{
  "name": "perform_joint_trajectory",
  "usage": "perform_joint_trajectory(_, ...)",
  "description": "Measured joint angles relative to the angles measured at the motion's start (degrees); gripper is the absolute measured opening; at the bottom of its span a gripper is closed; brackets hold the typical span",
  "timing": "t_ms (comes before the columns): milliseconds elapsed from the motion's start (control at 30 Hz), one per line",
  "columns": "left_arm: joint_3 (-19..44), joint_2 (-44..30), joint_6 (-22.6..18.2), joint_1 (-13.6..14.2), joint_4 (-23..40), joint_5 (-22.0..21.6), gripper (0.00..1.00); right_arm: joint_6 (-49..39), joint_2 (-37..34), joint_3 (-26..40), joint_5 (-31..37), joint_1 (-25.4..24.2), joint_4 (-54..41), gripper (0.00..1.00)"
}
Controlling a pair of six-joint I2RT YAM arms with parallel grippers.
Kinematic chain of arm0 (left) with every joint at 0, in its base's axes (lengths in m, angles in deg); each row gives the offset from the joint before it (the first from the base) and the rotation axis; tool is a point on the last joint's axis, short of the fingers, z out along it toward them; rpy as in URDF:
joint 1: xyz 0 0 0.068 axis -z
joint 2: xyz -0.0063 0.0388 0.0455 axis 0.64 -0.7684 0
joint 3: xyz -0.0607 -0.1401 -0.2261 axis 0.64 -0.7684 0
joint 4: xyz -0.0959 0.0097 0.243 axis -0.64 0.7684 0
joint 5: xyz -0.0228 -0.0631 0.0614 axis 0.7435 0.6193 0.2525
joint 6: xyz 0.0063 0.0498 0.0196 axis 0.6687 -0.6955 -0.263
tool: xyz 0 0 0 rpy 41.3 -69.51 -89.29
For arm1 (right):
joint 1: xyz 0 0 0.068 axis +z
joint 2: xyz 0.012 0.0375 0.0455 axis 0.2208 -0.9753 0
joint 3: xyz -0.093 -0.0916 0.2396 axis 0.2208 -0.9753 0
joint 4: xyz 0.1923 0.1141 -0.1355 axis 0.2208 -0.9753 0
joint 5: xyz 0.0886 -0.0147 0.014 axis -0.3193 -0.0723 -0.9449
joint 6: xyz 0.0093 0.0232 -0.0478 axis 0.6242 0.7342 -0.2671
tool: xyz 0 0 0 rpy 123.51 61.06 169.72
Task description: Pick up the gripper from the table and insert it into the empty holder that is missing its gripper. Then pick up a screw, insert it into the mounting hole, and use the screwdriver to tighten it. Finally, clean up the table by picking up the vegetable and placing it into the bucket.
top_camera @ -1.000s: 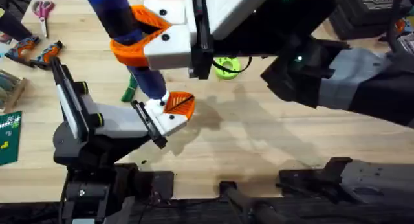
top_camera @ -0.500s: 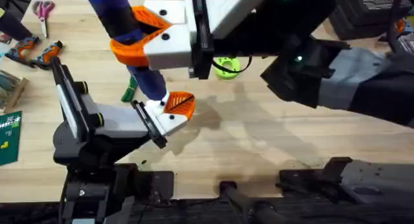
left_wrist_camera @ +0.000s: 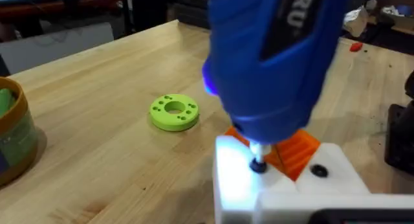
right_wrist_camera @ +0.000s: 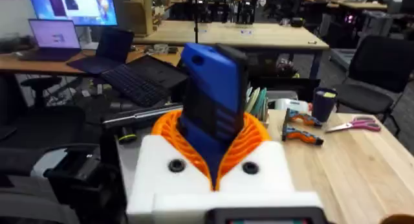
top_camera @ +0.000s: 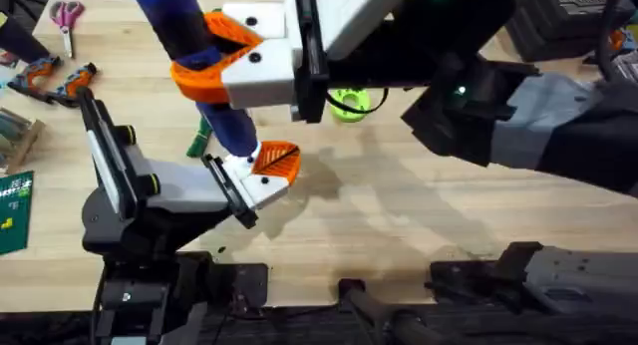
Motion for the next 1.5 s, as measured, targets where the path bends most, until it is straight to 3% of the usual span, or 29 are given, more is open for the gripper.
perform_joint_trajectory(600,0.0,0.0,0.4,0.0,0.0,0.2,0.014,0.0,0.0,0.0,0.7,0.0,-1.3,0.028)
perform_joint_trajectory(800,0.0,0.0,0.2,0.0,0.0,0.2,0.014,-0.3,0.0,0.3,0.6,-0.2,10.0,0.028)
perform_joint_trajectory(1067,0.0,0.0,0.2,0.0,0.0,0.2,0.014,-0.5,0.0,4.6,-1.2,-1.9,9.8,0.028)
perform_joint_trajectory(1167,0.0,0.0,0.2,0.0,0.0,0.2,0.014,-3.3,0.0,9.0,-6.4,-5.2,-1.4,0.028)
perform_joint_trajectory(1333,0.0,0.0,0.2,0.0,0.0,0.2,0.014,-10.7,0.0,13.9,-9.4,-10.6,-18.8,0.028)
perform_joint_trajectory(1367,0.0,0.0,0.2,0.0,0.0,0.2,0.014,-19.7,0.0,16.8,-9.2,-16.3,-31.1,0.028)
perform_joint_trajectory(1433,0.0,0.0,0.2,0.0,0.0,0.2,0.014,-24.5,0.0,17.2,-7.7,-19.0,-36.0,0.028)
perform_joint_trajectory(1500,0.0,0.0,0.2,0.0,0.0,0.2,0.014,-37.1,0.0,17.4,-0.6,-23.7,-46.5,0.028)
